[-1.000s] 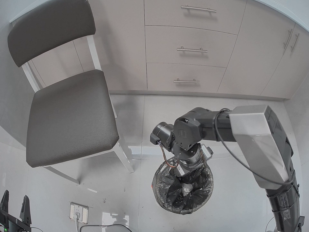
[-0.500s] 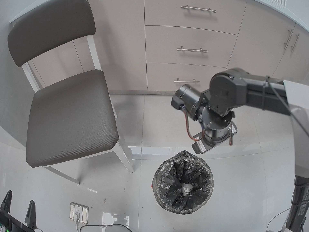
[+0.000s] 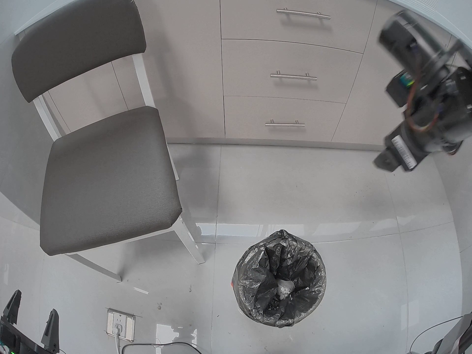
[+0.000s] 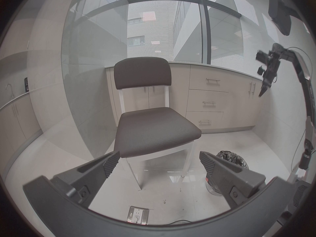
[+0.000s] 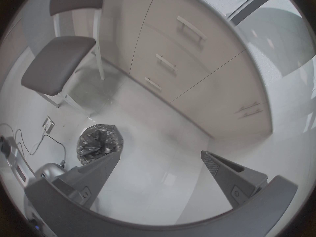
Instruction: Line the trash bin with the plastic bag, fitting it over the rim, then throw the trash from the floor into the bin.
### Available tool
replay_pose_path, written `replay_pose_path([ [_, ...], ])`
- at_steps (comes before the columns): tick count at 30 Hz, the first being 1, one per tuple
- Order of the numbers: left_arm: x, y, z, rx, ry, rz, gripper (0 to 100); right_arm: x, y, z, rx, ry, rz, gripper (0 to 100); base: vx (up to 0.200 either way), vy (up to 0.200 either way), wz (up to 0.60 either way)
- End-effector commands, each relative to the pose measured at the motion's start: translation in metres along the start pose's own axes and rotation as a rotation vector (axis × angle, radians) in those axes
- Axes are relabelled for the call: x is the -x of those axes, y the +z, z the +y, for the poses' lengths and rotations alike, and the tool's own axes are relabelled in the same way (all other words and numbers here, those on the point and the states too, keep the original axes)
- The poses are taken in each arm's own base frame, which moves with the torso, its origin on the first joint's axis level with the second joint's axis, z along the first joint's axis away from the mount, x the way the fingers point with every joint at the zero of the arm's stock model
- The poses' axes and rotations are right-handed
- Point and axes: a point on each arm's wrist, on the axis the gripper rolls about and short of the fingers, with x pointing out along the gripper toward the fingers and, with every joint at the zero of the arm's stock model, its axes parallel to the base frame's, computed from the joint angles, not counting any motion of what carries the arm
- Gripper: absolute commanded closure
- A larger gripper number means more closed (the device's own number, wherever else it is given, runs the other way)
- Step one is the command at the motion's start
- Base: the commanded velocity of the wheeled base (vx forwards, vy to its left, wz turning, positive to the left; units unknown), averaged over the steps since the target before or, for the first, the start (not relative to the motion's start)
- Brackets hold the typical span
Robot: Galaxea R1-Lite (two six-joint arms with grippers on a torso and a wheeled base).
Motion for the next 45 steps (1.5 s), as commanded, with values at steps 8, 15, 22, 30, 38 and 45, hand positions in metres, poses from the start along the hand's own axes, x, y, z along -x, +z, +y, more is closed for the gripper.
replay_pose_path([
  [8,0.000,-0.005,0.000,0.003,0.008,0.000,0,0.181,-0.177,-0.158,-0.227,-0.248,-0.250,0,0.000,0.000,0.00],
  [15,0.000,-0.005,0.000,0.003,0.008,0.000,0,0.291,-0.300,-0.100,-0.355,-0.285,-0.648,0,0.000,0.000,0.00],
  [22,0.000,-0.005,0.000,0.003,0.008,0.000,0,0.350,-0.444,0.010,-0.317,-0.419,-1.179,0,0.000,0.000,0.00],
  [30,0.000,-0.005,0.000,0.003,0.008,0.000,0,0.338,-0.508,0.028,-0.301,-0.377,-1.312,0,0.000,0.000,0.00],
  [38,0.000,-0.005,0.000,0.003,0.008,0.000,0,0.305,-0.510,0.046,-0.296,0.021,-1.132,0,0.000,0.000,0.00],
  [45,0.000,-0.005,0.000,0.003,0.008,0.000,0,0.251,-0.429,0.011,-0.443,0.242,-1.027,0,0.000,0.000,0.00],
])
